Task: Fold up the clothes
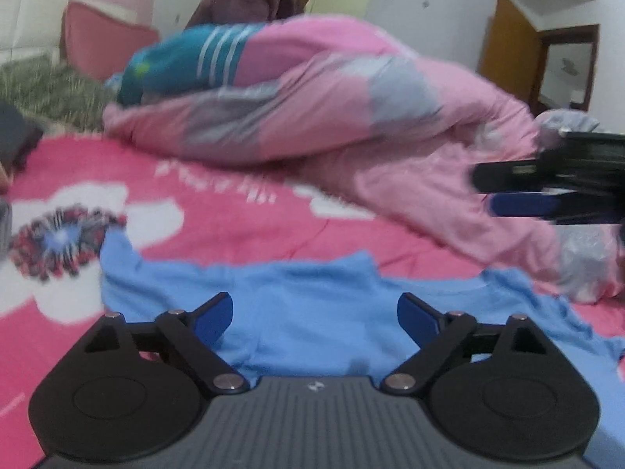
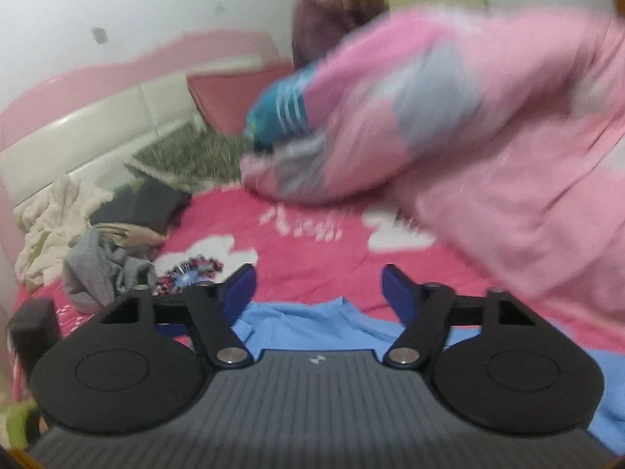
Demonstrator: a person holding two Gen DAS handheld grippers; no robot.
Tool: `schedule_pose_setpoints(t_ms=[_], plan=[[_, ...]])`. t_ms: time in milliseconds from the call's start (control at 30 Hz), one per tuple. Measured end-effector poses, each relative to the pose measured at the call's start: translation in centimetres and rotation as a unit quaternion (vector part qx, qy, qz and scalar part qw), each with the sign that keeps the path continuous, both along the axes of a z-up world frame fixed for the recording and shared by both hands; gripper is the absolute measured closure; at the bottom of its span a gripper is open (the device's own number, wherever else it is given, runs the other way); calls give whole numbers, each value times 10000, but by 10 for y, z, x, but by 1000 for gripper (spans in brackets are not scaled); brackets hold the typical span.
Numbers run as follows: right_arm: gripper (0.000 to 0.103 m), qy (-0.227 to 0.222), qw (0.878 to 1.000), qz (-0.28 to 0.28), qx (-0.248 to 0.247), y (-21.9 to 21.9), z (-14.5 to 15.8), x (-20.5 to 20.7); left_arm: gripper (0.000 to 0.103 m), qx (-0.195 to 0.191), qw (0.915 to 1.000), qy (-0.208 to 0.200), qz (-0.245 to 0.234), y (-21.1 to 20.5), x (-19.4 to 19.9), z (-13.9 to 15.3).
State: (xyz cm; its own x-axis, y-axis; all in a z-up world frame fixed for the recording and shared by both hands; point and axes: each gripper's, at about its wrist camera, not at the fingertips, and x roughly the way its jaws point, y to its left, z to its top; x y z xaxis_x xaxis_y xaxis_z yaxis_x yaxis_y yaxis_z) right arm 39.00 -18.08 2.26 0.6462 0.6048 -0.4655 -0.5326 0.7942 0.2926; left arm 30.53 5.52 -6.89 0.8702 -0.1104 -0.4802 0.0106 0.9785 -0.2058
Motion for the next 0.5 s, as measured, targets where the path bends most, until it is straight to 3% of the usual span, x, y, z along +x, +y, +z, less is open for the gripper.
schedule_pose_setpoints(t_ms=[167,367,467,500], plan=[[48,746,9968,242,-184,26,-58,72,11,-347,9993,162,26,18,4,-14],[52,841,9933,582,-535,51,-76,91,12,-477,9985,280,44,21,5,-21],[63,976,9894,753,-761,60,-85,97,12,-397,9989,261,36,18,5,-21],[77,1028,9883,802,-794,62,-87,98,12,-380,9989,259,36,18,5,-21]])
